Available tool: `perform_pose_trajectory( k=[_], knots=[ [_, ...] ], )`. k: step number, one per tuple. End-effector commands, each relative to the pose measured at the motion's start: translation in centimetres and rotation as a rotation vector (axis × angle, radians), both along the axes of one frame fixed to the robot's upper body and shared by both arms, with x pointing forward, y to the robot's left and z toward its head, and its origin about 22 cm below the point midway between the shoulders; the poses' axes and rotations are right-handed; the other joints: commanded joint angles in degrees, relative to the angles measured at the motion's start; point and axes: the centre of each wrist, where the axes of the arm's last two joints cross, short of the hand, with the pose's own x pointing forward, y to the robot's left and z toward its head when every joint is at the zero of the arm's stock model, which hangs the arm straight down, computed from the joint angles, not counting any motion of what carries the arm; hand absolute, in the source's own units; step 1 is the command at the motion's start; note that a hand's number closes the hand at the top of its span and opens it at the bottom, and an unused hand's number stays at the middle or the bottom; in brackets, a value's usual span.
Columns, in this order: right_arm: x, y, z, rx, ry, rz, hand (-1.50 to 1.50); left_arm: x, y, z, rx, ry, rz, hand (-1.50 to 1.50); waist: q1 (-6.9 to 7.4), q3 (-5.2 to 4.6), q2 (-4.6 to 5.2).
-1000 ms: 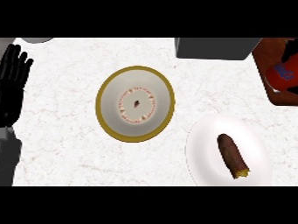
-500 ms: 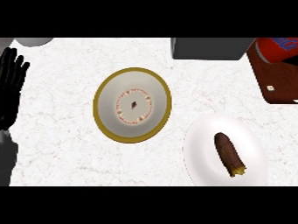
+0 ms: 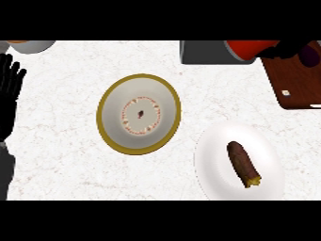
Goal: Pick the can from the plate and place it in the bowl
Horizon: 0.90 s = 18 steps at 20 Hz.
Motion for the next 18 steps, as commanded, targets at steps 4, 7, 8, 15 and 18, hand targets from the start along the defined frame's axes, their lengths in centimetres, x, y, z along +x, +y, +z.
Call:
perform_pose_trajectory(
  k=[4, 7, 8, 15, 18],
  knots=[
    [-1.4, 9.5, 1.4, -0.095, 0.056, 0.123, 1.50, -0.8, 0.0, -2.0, 0.018, 0.011, 0.020, 0.00, -0.35, 0.00, -0.13],
    [-2.4, 13.2, -1.7, -0.106, 0.088, 0.133, 1.50, 0.0, -0.4, -0.9, 0.000, 0.004, 0.000, 0.00, -0.26, 0.03, -0.01],
    [-2.6, 13.7, -2.1, -0.099, 0.108, 0.139, 1.50, 0.5, -0.8, 1.8, 0.018, -0.001, 0.002, 0.00, -0.13, 0.07, -0.06],
    [-3.5, 18.1, -7.7, -0.166, 0.156, 0.132, 1.50, -0.5, 0.1, -0.1, 0.018, -0.005, -0.003, 0.00, 0.47, 0.05, 0.35],
    [-4.0, 20.5, -9.7, -0.189, 0.116, 0.093, 1.50, -0.2, -0.1, 1.2, -0.002, -0.011, -0.016, 0.00, 0.90, 0.05, 0.42]
  ],
)
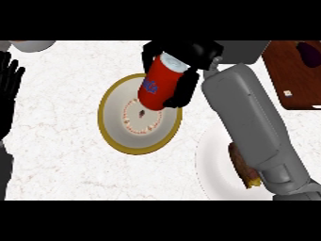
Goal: Pick the can from the plate and place it in the bowl
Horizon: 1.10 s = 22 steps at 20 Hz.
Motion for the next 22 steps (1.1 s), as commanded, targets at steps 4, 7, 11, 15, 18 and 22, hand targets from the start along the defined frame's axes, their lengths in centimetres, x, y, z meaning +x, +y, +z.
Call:
perform_pose_trajectory(
  k=[4, 7, 11, 15, 18, 22],
  knots=[
    [-1.0, 3.9, -6.8, -0.146, -0.074, -0.093, 1.50, 0.2, -1.7, 0.2, 0.006, -0.017, -0.005, 0.00, 1.33, 0.01, 0.35],
    [-0.2, 2.9, -8.1, -0.092, 0.050, -0.213, 1.50, -0.2, -1.4, -1.1, 0.005, -0.008, -0.014, 0.00, 1.12, 0.00, 0.28],
    [-0.3, 2.8, -11.0, -0.005, 0.173, -0.231, -1.50, 1.0, -1.0, 0.7, -0.006, 0.001, -0.045, 0.00, 2.06, 0.02, 0.46],
    [-0.1, 1.8, -12.6, 0.172, 0.253, -0.214, -1.50, 1.4, -2.7, 0.0, -0.010, -0.017, -0.048, 0.00, 2.24, 0.05, 0.65],
    [0.3, 1.6, -11.9, 0.336, 0.219, -0.239, -1.50, 0.5, -2.0, -1.6, 0.002, -0.009, -0.027, 0.00, 2.37, 0.05, 0.66],
    [1.3, 1.1, -10.1, 0.497, 0.148, -0.329, -1.50, 0.4, -1.1, -1.6, -0.010, -0.011, -0.017, 0.00, 1.21, 0.02, 0.56]
  ],
)
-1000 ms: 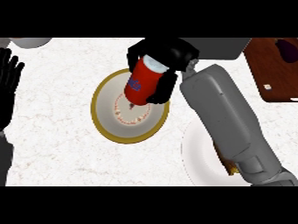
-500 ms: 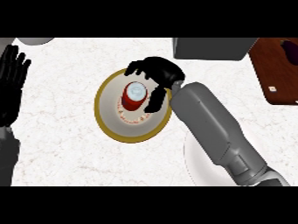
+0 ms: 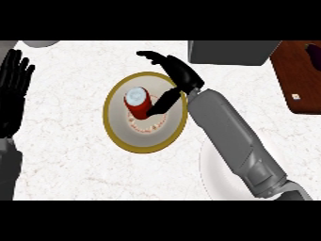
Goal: Pick the can from the plate and place it in the bowl
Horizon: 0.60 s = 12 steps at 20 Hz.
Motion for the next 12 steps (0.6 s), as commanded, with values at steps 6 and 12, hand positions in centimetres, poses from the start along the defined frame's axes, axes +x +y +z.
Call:
perform_pose_trajectory(
  k=[6, 12],
  knots=[
    [3.4, -5.1, 1.4, 0.241, 0.002, -0.256, -1.50, -0.2, 1.0, 1.0, -0.002, -0.007, 0.016, 0.00, -0.56, 0.00, 0.14],
    [4.8, -15.4, 1.7, 0.339, 0.021, -0.295, -1.50, -0.7, -0.2, 0.5, 0.004, -0.014, 0.005, 0.00, -0.09, 0.04, 0.42]
  ],
)
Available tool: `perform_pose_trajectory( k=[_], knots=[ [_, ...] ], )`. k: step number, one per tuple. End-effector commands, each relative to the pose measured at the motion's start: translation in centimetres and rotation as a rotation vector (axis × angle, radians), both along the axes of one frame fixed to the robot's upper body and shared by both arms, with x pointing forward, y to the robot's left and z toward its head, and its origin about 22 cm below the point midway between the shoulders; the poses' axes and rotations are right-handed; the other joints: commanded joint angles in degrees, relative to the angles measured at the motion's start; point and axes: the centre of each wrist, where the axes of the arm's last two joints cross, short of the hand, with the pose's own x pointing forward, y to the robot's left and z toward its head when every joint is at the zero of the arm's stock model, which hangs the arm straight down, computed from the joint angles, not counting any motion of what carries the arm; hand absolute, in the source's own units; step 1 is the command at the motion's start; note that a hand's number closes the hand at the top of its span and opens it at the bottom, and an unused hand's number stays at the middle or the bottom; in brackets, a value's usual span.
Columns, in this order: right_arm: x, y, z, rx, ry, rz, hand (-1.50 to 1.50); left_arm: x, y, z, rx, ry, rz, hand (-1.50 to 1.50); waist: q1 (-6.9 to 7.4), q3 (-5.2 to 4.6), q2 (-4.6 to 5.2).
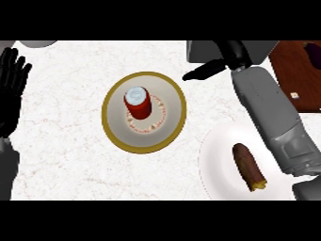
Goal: Pick the can from the plate and place it in the bowl
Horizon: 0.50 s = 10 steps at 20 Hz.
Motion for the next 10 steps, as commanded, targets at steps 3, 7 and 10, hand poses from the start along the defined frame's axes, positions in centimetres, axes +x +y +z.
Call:
perform_pose_trajectory(
  k=[3, 7, 10],
  knots=[
    [0.0, -7.2, -1.5, 0.101, -0.006, -0.037, -1.50, -1.1, -0.6, -1.3, -0.012, 0.008, -0.012, 0.00, 0.71, 0.03, 0.28],
    [-0.4, -13.0, -0.1, 0.139, -0.025, -0.036, -1.50, 0.3, 0.4, -0.5, 0.004, -0.012, -0.006, 0.00, 0.75, 0.07, 0.77],
    [-0.9, -16.6, 1.3, 0.130, -0.010, -0.025, -1.50, 0.6, -1.1, 0.1, -0.002, -0.016, -0.037, 0.00, 1.59, 0.16, 1.26]
  ],
)
